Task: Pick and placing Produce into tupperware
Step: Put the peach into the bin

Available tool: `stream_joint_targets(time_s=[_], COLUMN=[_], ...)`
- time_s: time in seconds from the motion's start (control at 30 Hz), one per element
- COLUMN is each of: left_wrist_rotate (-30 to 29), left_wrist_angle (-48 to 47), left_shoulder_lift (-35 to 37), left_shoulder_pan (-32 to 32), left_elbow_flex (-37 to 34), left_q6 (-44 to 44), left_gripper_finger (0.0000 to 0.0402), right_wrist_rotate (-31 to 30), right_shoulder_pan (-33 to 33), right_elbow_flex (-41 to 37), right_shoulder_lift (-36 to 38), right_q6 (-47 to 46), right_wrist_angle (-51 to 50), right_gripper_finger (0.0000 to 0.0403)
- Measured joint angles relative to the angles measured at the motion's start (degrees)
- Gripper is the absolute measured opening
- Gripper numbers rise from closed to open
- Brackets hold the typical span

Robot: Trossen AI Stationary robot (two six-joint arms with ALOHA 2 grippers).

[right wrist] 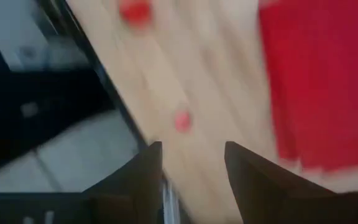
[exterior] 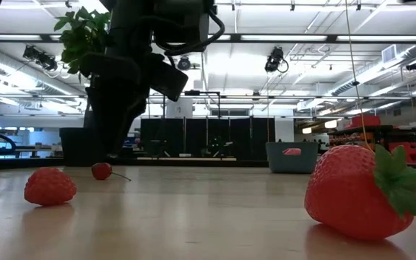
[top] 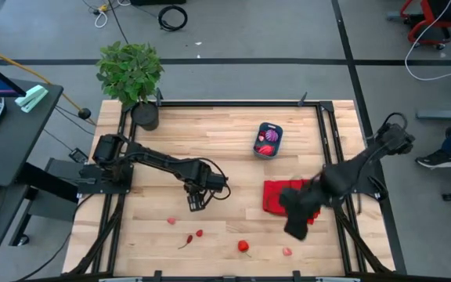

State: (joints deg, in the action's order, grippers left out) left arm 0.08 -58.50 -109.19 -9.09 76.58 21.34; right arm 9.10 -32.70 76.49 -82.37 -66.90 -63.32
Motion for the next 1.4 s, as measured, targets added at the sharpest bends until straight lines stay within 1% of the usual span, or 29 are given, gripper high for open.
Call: stream_joint_targets(time_s=[0.07,0.13,0.3,0.37,0.57,0.7,0.87,1.03,1.2,1.3,1.4], left_wrist_rotate=[0.0,0.0,0.0,0.0,0.0,0.0,0.0,0.0,0.0,0.0,0.0], left_wrist_angle=[0.0,0.0,0.0,0.2,0.5,0.5,0.5,0.5,0.4,0.4,0.4], left_shoulder_lift=[0.0,0.0,0.0,0.0,0.0,0.0,0.0,0.0,0.0,0.0,0.0], left_shoulder_pan=[0.5,1.2,3.3,4.1,6.5,7.8,8.7,8.7,8.7,8.7,8.7], left_elbow_flex=[0.0,0.0,0.0,0.0,0.0,0.0,0.0,0.0,0.0,0.1,0.1], left_q6=[-0.1,-0.9,-1.1,-1.1,-1.1,-1.1,-1.4,-1.6,-1.6,-1.6,-1.6], left_gripper_finger=[0.0228,0.0228,0.0226,0.0223,0.0211,0.0204,0.0197,0.0194,0.0198,0.0198,0.0194], right_wrist_rotate=[4.9,7.8,7.2,6.1,5.4,5.4,0.8,0.2,-0.1,-0.2,0.4], right_shoulder_pan=[-1.9,-3.5,-7.8,-9.1,-11.0,-11.4,-11.3,-11.3,-11.3,-11.2,-11.2], right_elbow_flex=[-2.6,-5.2,-10.8,-11.3,-11.3,-11.3,-11.3,-11.1,-11.1,-11.2,-11.2], right_shoulder_lift=[-1.8,-3.3,-7.9,-10.8,-18.3,-21.7,-24.9,-26.4,-26.0,-25.9,-25.9], right_q6=[-3.7,-7.9,-15.8,-17.3,-18.2,-18.2,-18.1,-18.1,-18.1,-18.5,-18.6], right_wrist_angle=[0.5,3.7,21.8,24.8,25.9,26.5,26.8,27.2,26.6,26.4,26.2], right_gripper_finger=[0.0189,0.0194,0.0204,0.0206,0.0206,0.0206,0.0206,0.0206,0.0202,0.0190,0.0165])
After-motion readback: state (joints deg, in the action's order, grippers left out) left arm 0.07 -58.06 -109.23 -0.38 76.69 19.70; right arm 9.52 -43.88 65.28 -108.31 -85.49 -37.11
